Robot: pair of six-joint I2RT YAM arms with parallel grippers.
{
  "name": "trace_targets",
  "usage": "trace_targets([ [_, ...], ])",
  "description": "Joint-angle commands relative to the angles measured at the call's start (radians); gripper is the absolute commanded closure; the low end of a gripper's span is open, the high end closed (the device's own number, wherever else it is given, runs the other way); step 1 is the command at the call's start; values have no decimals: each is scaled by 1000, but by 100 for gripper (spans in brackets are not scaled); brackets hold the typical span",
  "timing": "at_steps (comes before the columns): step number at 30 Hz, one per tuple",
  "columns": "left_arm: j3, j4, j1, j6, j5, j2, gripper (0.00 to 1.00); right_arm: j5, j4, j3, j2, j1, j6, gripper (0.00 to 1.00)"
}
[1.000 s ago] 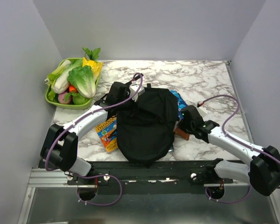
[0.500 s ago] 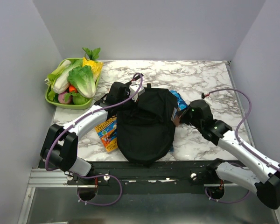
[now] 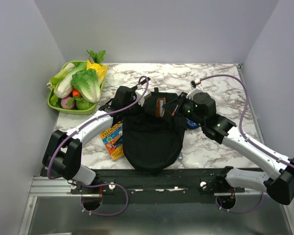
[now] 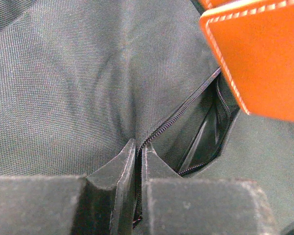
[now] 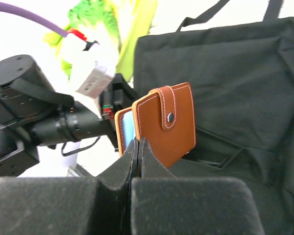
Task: Pack the student bag
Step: Place the personal item in the student bag.
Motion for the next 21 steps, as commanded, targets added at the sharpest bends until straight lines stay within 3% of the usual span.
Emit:
trace_targets([
  [1,-11,20,3,-58,35,-2,87,-62,223,-82,-7,18,61,99],
  [4,2,16,16,-87,58,10,87,-45,368,-155,-8,31,138,99],
  [9,6,17,28,-109,81,16,87,-13,455,-322,16,58,247,99],
  [16,3,17,29,-104,78,13,87,79,296,-382,-2,89,329,99],
  [21,5,25,29,-103,76,10,87,122,118,-367,8,88,367,75],
])
